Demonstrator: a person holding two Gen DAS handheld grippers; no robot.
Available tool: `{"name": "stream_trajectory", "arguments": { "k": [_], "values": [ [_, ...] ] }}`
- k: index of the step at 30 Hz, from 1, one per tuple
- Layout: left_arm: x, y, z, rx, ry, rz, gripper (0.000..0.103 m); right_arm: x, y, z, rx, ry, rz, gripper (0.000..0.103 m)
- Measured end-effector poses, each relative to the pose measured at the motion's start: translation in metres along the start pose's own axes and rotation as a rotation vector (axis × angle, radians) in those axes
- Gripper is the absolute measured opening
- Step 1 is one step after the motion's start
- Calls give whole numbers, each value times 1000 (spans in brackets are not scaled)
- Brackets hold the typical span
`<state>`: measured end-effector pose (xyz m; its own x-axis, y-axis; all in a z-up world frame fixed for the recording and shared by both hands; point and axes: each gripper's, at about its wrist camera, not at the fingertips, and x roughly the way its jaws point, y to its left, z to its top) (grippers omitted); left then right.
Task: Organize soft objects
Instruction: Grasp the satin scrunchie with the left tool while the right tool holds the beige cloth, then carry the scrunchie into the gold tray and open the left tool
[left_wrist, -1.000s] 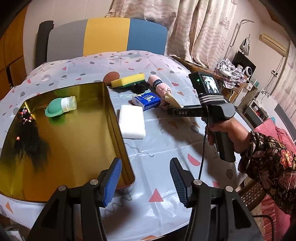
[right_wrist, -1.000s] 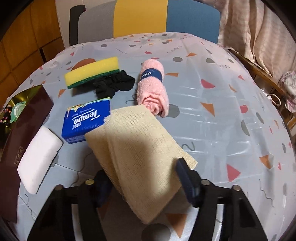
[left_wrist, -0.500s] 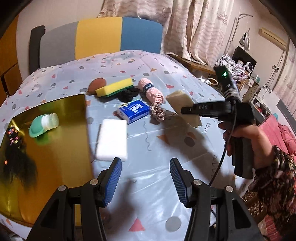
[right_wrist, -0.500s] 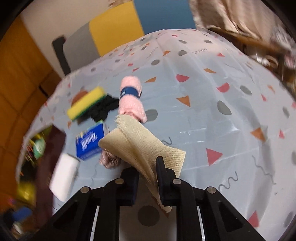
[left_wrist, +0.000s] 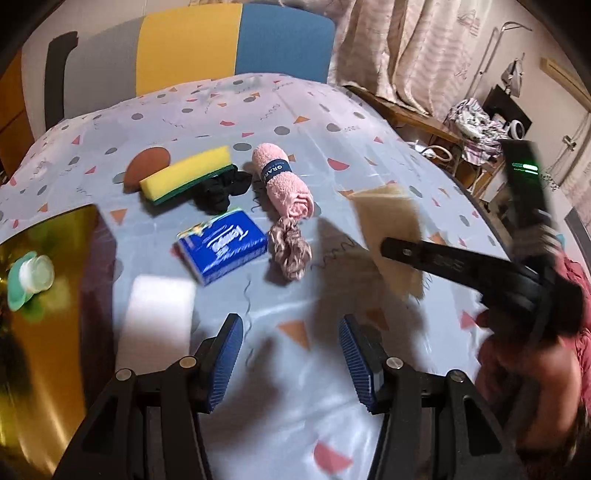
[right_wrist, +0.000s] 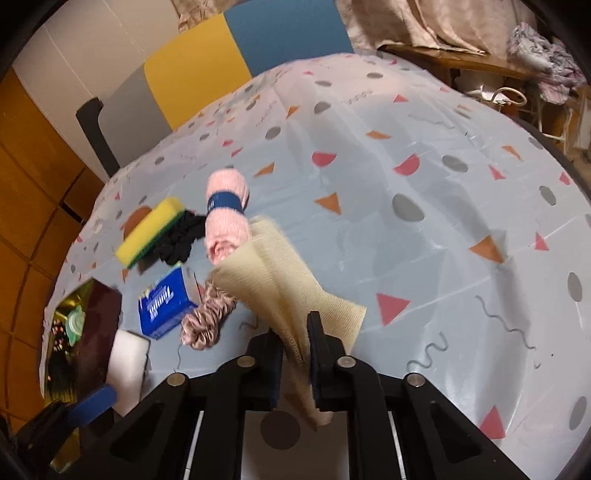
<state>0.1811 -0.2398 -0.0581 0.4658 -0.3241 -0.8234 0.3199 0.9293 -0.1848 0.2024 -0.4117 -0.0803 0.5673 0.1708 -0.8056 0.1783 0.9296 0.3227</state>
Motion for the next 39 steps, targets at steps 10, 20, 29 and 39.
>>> {"name": "stream_trajectory", "arguments": {
  "k": [10,20,29,39],
  "values": [
    [63,-11,34,73,14,36,52,-3,-12,5,75,-7,54,9],
    [86,3,26,52,69,-13,15,-1,-19,8,112,-4,79,9],
    [47,13,-19,-9,37,-107,14,-2,-19,7,115,-10,94,9],
    [-23,18,-49,-16,-73,-221,14,-3,-18,4,144,-15,166,9]
  ]
}}
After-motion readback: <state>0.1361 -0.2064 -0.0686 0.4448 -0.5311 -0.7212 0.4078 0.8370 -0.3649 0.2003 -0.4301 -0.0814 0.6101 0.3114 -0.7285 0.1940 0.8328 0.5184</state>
